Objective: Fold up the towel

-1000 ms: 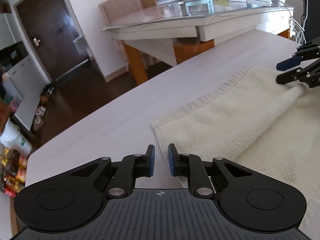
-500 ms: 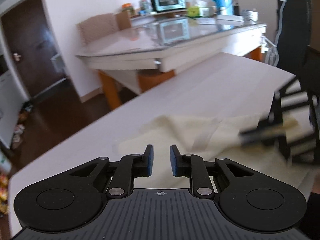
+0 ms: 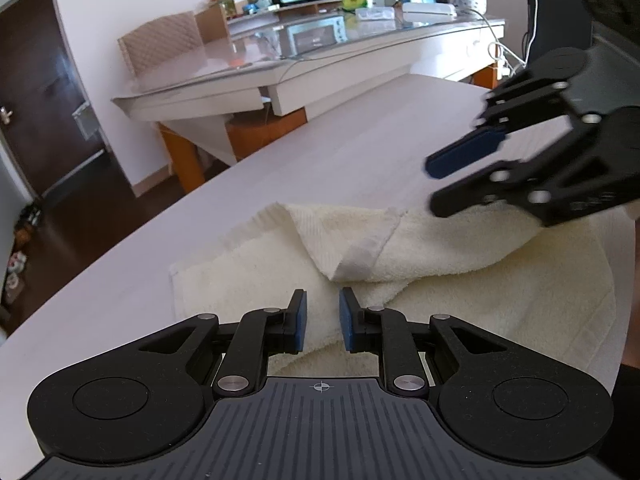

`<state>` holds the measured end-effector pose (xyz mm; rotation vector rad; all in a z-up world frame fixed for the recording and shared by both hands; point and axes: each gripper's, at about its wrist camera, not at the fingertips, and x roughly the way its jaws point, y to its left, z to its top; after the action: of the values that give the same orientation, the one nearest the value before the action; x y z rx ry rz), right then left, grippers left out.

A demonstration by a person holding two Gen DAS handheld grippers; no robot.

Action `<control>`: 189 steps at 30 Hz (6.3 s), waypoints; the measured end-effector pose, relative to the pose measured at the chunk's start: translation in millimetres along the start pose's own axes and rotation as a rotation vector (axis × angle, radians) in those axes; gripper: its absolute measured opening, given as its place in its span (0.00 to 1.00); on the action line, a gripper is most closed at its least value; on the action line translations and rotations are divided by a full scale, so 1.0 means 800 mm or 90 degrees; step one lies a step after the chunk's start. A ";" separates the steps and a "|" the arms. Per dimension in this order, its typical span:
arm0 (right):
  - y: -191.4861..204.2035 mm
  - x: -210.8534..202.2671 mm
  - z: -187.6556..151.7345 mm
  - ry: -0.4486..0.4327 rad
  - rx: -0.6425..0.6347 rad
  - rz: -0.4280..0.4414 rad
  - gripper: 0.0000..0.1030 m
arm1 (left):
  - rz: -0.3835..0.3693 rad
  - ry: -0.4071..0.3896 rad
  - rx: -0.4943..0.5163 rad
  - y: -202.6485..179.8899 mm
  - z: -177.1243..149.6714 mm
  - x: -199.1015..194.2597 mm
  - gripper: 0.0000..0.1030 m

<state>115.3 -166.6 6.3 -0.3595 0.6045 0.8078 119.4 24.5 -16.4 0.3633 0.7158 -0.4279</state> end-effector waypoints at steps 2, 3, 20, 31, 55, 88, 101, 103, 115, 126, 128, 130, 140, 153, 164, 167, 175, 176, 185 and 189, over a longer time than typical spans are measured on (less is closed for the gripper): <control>-0.002 0.015 0.001 0.025 0.003 0.015 0.30 | 0.002 -0.001 0.000 0.000 0.002 0.001 0.18; -0.001 0.017 -0.001 0.027 0.004 0.017 0.30 | 0.002 -0.002 0.000 -0.001 0.003 0.001 0.18; -0.048 -0.011 0.006 -0.102 -0.034 -0.204 0.09 | 0.053 -0.017 -0.067 0.045 0.002 -0.005 0.20; -0.096 0.032 -0.021 -0.037 0.035 -0.240 0.20 | 0.092 0.010 -0.072 0.051 -0.004 0.004 0.23; -0.004 -0.090 -0.091 0.002 0.115 -0.028 0.35 | 0.032 -0.043 -0.048 -0.025 -0.039 -0.073 0.24; -0.006 -0.088 -0.109 -0.063 0.212 -0.012 0.48 | -0.243 -0.049 -0.299 -0.035 0.015 0.008 0.07; -0.013 -0.045 -0.090 -0.042 0.225 0.044 0.47 | -0.251 -0.050 -0.308 -0.023 0.009 0.012 0.08; -0.015 -0.039 -0.090 -0.036 0.232 0.051 0.47 | -0.249 -0.048 -0.307 -0.022 0.007 0.013 0.08; -0.030 -0.031 -0.098 -0.036 0.336 0.129 0.22 | -0.248 -0.046 -0.294 -0.017 -0.002 0.015 0.10; -0.024 -0.020 -0.088 -0.026 0.324 0.133 0.20 | -0.238 -0.045 -0.254 -0.020 -0.007 0.015 0.11; -0.024 -0.018 -0.086 -0.026 0.321 0.131 0.22 | -0.238 -0.046 -0.247 -0.020 -0.007 0.014 0.11; -0.021 -0.016 -0.083 -0.025 0.312 0.127 0.23 | -0.239 -0.047 -0.245 -0.020 -0.008 0.014 0.10; -0.014 -0.044 -0.090 -0.043 0.323 0.111 0.12 | -0.254 -0.056 -0.230 -0.025 -0.008 0.005 0.31; -0.033 -0.139 -0.138 -0.064 0.389 0.020 0.12 | -0.099 -0.054 -0.066 -0.012 -0.042 -0.077 0.40; -0.030 -0.145 -0.140 -0.053 0.385 0.002 0.12 | -0.016 -0.024 0.001 -0.023 -0.077 -0.121 0.39; -0.028 -0.144 -0.141 -0.050 0.385 -0.002 0.12 | -0.024 -0.025 0.010 -0.032 -0.080 -0.126 0.39; -0.028 -0.158 -0.146 -0.054 0.396 -0.013 0.12 | 0.003 -0.005 0.069 -0.053 -0.090 -0.117 0.39; -0.029 -0.161 -0.144 -0.056 0.396 -0.014 0.12 | 0.005 -0.003 0.075 -0.056 -0.091 -0.117 0.39; -0.033 -0.150 -0.020 -0.082 0.273 -0.009 0.12 | 0.002 -0.004 0.068 -0.063 -0.098 -0.124 0.39; -0.021 -0.115 0.051 -0.068 0.194 0.007 0.12 | 0.001 -0.017 0.037 -0.058 -0.106 -0.127 0.39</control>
<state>93.8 -208.4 97.2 -0.0339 0.6192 0.7279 -18.9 49.0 -13.1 0.4122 0.6775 -0.4519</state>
